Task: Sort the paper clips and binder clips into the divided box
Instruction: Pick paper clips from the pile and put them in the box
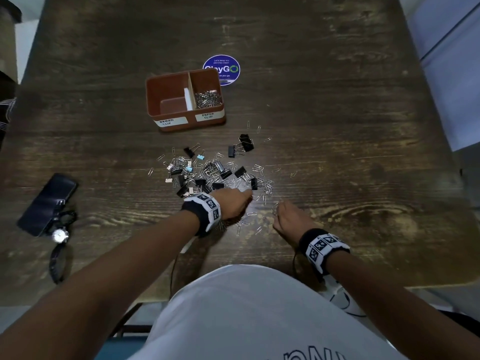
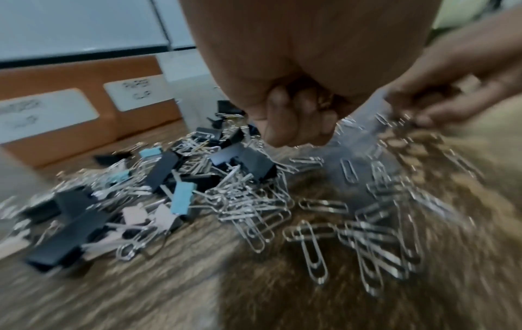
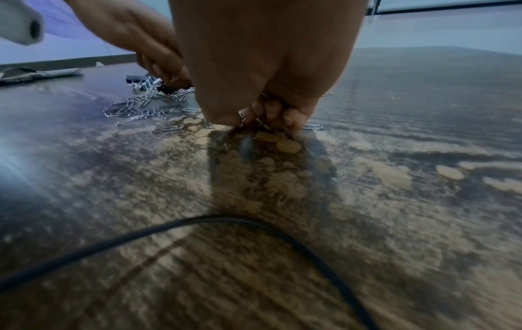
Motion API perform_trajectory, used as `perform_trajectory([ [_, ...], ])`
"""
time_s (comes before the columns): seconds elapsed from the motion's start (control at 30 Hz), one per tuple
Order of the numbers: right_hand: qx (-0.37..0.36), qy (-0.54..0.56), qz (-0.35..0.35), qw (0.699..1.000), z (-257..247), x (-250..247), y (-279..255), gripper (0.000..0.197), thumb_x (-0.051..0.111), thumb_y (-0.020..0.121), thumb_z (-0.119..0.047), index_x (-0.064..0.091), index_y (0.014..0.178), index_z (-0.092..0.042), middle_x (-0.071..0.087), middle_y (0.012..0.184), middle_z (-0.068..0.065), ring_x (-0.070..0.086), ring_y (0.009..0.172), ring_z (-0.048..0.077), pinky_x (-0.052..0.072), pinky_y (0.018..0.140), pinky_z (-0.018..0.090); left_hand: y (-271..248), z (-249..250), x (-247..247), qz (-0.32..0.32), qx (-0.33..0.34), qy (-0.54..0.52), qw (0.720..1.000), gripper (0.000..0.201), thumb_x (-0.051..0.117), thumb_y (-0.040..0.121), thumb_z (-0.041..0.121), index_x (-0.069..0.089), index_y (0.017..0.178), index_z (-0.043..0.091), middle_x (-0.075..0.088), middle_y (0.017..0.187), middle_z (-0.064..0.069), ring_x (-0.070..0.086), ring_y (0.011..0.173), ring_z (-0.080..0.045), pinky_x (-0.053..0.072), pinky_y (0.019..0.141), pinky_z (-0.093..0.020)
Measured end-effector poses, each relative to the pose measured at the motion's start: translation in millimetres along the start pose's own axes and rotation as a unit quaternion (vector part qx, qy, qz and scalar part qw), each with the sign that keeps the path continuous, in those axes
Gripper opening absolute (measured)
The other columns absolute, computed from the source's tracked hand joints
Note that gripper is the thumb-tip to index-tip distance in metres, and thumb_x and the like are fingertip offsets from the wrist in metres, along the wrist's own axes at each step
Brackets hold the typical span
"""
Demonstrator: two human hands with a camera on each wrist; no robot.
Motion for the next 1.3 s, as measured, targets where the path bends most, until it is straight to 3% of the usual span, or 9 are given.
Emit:
perform_trajectory([
  [0.2, -0.052, 0.136, 0.118, 0.982, -8.6, -44.1, 8.8, 0.013, 0.050, 0.092, -0.024, 0.047, 0.093, -0.011, 0.046, 0.083, 0.001, 0.052, 0.076, 0.024, 0.033, 0.062, 0.028, -12.4, -50.2, -78.6, 0.128, -0.061, -0.153, 0.978, 0.018, 0.039, 0.102, 0.020, 0.050, 0.105, 0.007, 0.056, 0.078, -0.003, 0.056, 0.067, -0.020, 0.046, 0.063, -0.032],
  [0.4, -0.094, 0.240, 0.141, 0.956, -47.4, -185.0, 47.0, 0.027, 0.044, 0.100, -0.027, 0.052, 0.108, -0.002, 0.056, 0.088, 0.006, 0.053, 0.075, 0.020, 0.045, 0.065, 0.030, -7.2, -137.9, -177.6, 0.258, -0.195, -0.234, 0.917, 0.022, 0.046, 0.100, 0.024, 0.059, 0.104, 0.007, 0.065, 0.094, -0.010, 0.059, 0.077, -0.021, 0.047, 0.070, -0.030],
  [0.57, -0.057, 0.255, 0.194, 0.946, -86.8, -293.2, 103.3, 0.027, 0.050, 0.097, -0.028, 0.058, 0.081, -0.008, 0.061, 0.080, 0.009, 0.057, 0.083, 0.025, 0.036, 0.063, 0.029, 9.3, -172.8, -219.1, 0.266, -0.226, -0.328, 0.878, 0.029, 0.049, 0.099, 0.025, 0.067, 0.096, 0.003, 0.070, 0.084, -0.015, 0.059, 0.053, -0.017, 0.048, 0.049, -0.025],
  [0.7, -0.019, 0.256, 0.181, 0.949, -99.4, -326.2, 144.6, 0.030, 0.046, 0.096, -0.022, 0.064, 0.109, -0.001, 0.065, 0.111, 0.019, 0.060, 0.105, 0.032, 0.048, 0.089, 0.035, 15.9, -186.9, -230.7, 0.304, -0.250, -0.404, 0.826, 0.030, 0.047, 0.100, 0.022, 0.065, 0.085, 0.003, 0.072, 0.086, -0.017, 0.071, 0.069, -0.024, 0.061, 0.065, -0.031],
  [0.83, 0.032, 0.323, 0.188, 0.927, -89.0, -330.4, 166.4, 0.026, 0.048, 0.088, -0.015, 0.067, 0.101, -0.001, 0.068, 0.108, 0.018, 0.061, 0.101, 0.033, 0.046, 0.076, 0.031, 25.5, -193.2, -232.7, 0.323, -0.281, -0.430, 0.795, 0.038, 0.047, 0.096, 0.030, 0.066, 0.086, -0.001, 0.071, 0.089, -0.020, 0.071, 0.081, -0.031, 0.060, 0.078, -0.042],
  [0.93, 0.049, 0.363, 0.234, 0.900, -62.3, -324.3, 164.8, 0.025, 0.051, 0.084, -0.008, 0.071, 0.099, -0.003, 0.069, 0.105, 0.018, 0.062, 0.105, 0.032, 0.050, 0.092, 0.038, 30.3, -193.5, -232.8, 0.340, -0.287, -0.455, 0.771, 0.043, 0.046, 0.092, 0.037, 0.067, 0.088, 0.000, 0.071, 0.088, -0.019, 0.071, 0.082, -0.032, 0.057, 0.083, -0.047],
  [1.0, 0.068, 0.390, 0.245, 0.885, -35.6, -312.8, 154.8, 0.025, 0.055, 0.082, -0.009, 0.071, 0.100, -0.011, 0.071, 0.107, 0.013, 0.063, 0.108, 0.028, 0.047, 0.100, 0.035, 26.8, -180.8, -236.2, 0.348, -0.266, -0.456, 0.774, 0.041, 0.046, 0.095, 0.035, 0.067, 0.091, 0.001, 0.072, 0.087, -0.019, 0.072, 0.078, -0.031, 0.059, 0.077, -0.047],
  [1.13, 0.067, 0.280, 0.200, 0.937, 14.3, -267.8, 126.8, 0.025, 0.057, 0.090, -0.010, 0.069, 0.112, -0.010, 0.067, 0.117, 0.009, 0.058, 0.115, 0.024, 0.038, 0.103, 0.027, 20.3, -145.4, -217.8, 0.339, -0.188, -0.383, 0.838, 0.022, 0.049, 0.100, 0.022, 0.065, 0.099, 0.008, 0.072, 0.087, -0.013, 0.071, 0.069, -0.026, 0.060, 0.063, -0.038],
  [1.3, -0.012, 0.145, 0.116, 0.983, 29.2, -178.6, 94.8, 0.026, 0.059, 0.091, -0.016, 0.063, 0.117, -0.013, 0.061, 0.118, 0.008, 0.057, 0.111, 0.026, 0.039, 0.093, 0.025, 17.8, -93.7, -139.6, 0.190, -0.124, -0.305, 0.925, 0.020, 0.050, 0.100, 0.017, 0.064, 0.111, 0.009, 0.069, 0.098, -0.006, 0.064, 0.075, -0.011, 0.049, 0.061, -0.017],
])
Point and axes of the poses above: each hand's wrist, its own y-axis towards the middle knuckle, its own x-axis out of the palm, z = x × y, the point moved 2 cm from there along y, towards the middle knuckle
